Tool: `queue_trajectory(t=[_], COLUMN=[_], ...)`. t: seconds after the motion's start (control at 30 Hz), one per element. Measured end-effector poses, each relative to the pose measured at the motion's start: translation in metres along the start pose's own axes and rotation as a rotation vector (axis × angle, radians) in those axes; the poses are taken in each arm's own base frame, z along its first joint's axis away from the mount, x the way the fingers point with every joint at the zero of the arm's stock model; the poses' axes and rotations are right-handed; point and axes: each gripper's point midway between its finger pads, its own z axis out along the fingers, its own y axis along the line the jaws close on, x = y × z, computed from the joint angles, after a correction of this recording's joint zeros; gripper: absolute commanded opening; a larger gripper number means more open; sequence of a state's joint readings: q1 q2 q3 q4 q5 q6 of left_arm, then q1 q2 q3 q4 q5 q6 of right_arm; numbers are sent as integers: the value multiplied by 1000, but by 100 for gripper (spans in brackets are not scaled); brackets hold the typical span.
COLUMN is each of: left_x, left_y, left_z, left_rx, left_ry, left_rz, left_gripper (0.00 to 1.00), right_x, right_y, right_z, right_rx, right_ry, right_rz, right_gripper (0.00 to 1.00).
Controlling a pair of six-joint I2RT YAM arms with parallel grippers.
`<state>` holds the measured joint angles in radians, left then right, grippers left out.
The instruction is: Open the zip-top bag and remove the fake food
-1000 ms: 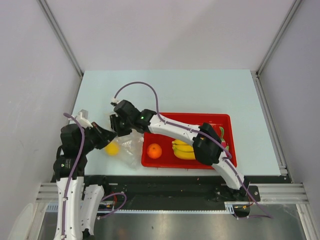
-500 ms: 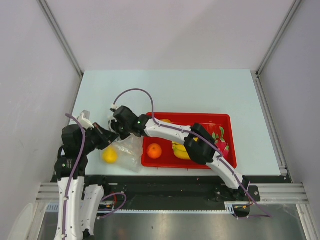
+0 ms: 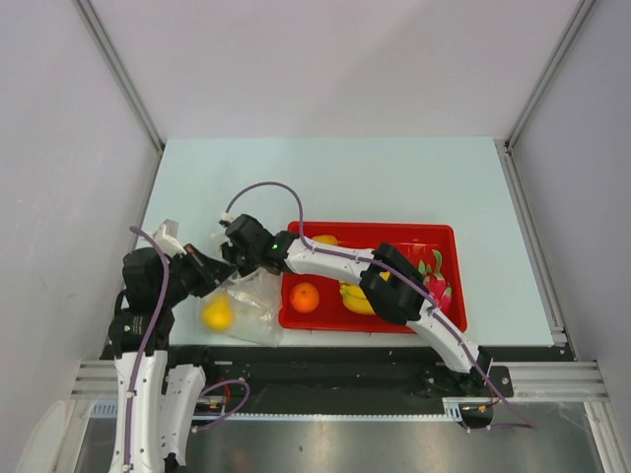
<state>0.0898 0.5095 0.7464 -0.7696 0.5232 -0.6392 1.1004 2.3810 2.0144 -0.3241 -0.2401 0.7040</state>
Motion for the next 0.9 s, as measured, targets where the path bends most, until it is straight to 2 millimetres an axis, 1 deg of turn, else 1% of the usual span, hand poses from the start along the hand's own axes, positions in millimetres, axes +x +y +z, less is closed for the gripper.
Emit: queue_trajectory(t=[0.1, 0.2, 0.3, 0.33, 0.43, 0.5, 0.6, 0.67, 0.83, 0.9], left_x=[0, -1, -2, -3, -1, -3, 0, 1, 2, 2], left_y=[1, 3, 4, 4, 5, 3, 7, 9, 13, 15], left_z=[0, 0, -3, -4, -7, -9, -10, -10, -10, -11], left_rx=[-5, -18, -25, -27, -32, -25, -44, -52, -69, -81], left_ry=[-3, -14, -34, -40, -48, -65, -64, -59, -60, -64], left_rz=[-1, 0, 7, 9, 11, 13, 6, 1, -4, -5], left_gripper=[0, 0, 0, 0, 0, 0, 0, 0, 0, 0], right_x=[5, 3, -5, -10, -31, -45, -70, -83, -106, -117], right_y=[-5, -5, 2, 7, 30, 40, 58, 68, 80, 82], right_z=[0, -5, -21, -29, -57, -71, -92, -105, -139, -153], right_rx=[12, 24, 30, 28, 5, 4, -20, -30, -16, -6], right_ry=[14, 13, -5, -17, -74, -111, -170, -205, -271, -301], right_rz=[-4, -35, -77, -93, -134, -159, -169, -180, -205, -212], right_gripper=[0, 0, 0, 0, 0, 0, 0, 0, 0, 0])
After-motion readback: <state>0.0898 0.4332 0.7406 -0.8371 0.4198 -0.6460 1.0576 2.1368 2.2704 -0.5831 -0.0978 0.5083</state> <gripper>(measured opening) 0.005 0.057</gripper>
